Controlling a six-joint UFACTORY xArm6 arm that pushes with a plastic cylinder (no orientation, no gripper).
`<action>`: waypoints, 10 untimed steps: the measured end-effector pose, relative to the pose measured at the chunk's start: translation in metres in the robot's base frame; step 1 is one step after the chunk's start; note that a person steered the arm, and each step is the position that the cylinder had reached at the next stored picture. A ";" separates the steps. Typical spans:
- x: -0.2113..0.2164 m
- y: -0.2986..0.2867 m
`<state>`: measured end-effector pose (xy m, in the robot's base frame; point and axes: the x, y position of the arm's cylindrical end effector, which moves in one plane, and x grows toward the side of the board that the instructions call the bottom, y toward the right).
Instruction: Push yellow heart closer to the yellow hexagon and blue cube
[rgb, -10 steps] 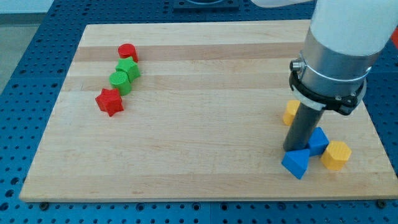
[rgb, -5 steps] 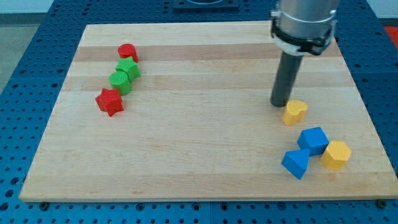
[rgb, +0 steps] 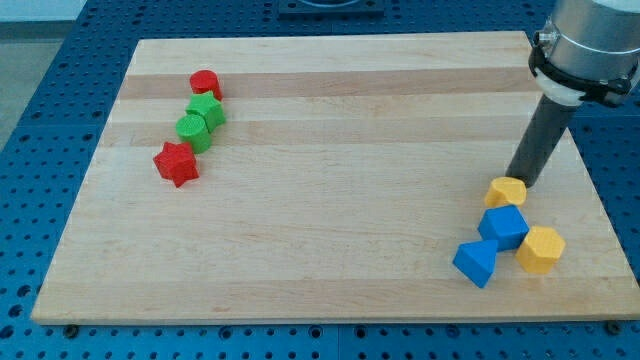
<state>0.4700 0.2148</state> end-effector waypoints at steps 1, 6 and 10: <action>-0.017 0.000; 0.006 -0.053; 0.037 -0.039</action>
